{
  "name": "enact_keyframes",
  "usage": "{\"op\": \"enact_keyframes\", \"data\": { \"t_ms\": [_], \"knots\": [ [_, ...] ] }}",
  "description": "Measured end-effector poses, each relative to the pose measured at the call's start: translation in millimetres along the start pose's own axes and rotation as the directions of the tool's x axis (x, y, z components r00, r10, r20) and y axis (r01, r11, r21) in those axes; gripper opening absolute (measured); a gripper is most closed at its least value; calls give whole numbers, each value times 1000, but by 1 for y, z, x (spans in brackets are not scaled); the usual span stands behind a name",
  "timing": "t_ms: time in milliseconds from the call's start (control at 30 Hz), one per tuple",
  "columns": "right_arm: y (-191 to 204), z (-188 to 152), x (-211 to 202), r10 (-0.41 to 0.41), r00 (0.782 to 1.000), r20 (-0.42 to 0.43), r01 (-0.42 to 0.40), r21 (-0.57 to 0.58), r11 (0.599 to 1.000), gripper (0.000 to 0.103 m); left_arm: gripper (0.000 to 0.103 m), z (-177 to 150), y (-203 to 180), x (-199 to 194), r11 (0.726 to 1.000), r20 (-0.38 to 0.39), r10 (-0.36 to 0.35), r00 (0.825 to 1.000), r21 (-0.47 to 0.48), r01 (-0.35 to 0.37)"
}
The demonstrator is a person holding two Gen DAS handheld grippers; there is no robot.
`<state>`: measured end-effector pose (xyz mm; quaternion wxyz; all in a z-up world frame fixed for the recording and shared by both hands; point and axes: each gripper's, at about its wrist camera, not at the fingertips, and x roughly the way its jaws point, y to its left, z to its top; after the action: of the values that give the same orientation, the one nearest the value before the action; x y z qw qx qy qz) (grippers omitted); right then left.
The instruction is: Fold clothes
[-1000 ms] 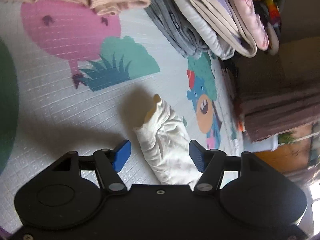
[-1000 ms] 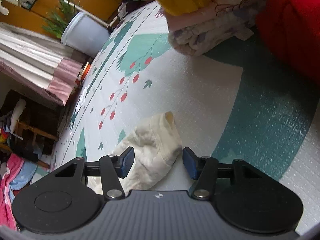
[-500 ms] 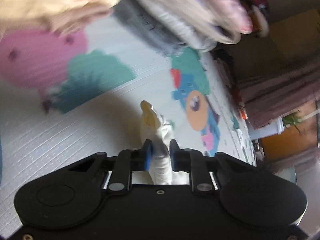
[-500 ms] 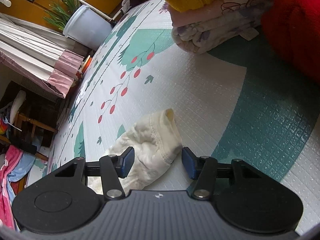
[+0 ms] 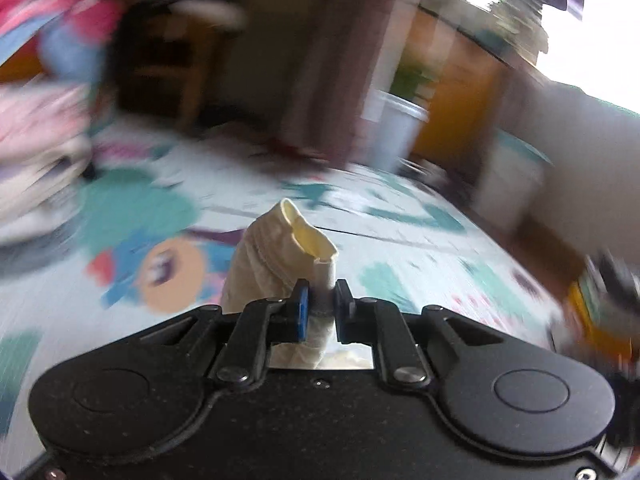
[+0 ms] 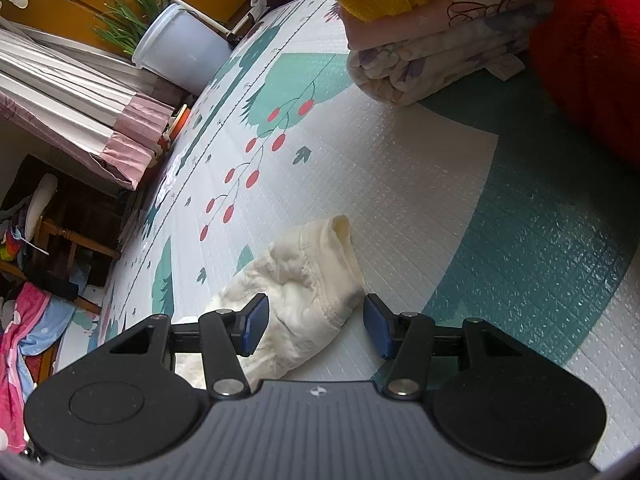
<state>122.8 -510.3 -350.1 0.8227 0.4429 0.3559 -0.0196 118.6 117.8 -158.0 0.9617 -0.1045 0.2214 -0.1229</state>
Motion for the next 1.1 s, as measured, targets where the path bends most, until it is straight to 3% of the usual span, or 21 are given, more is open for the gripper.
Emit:
{"op": "enact_keyframes", "data": {
  "t_ms": [67,133,200,333,533,667,833,1000,1067,1100],
  "knots": [
    [-1,0,0,5,1000,-2,-5,0,1000,54,11,-8,-32,13,990,-19,-41,999,134,43],
    [-1,0,-1,5,1000,-4,-5,-4,1000,54,11,-22,-62,28,956,-42,-72,997,282,81],
    [-1,0,-1,7,1000,-4,-7,-6,1000,54,11,-40,-88,42,900,-75,-95,993,420,118],
    [-1,0,-1,11,1000,-11,-11,-14,1000,54,11,-73,-122,64,784,-121,-139,983,593,184],
    [0,2,0,12,1000,-22,-12,-27,1000,54,11,-105,-147,76,665,-209,-197,958,689,287],
    [0,2,0,11,1000,-26,-12,-36,999,54,11,-114,-157,81,616,-246,-230,942,712,337],
    [3,3,1,2,1000,-31,-3,-44,999,55,10,-120,-163,92,574,-287,-239,927,729,374],
    [4,2,2,-1,1000,-30,0,-58,998,56,10,-122,-164,112,598,-335,-211,918,699,392],
    [5,3,2,-4,999,-33,2,-64,998,56,11,-126,-164,120,603,-382,-196,903,679,418],
    [5,3,2,-5,999,-33,2,-64,998,57,12,-125,-162,117,611,-372,-203,906,675,414]
  ]
}}
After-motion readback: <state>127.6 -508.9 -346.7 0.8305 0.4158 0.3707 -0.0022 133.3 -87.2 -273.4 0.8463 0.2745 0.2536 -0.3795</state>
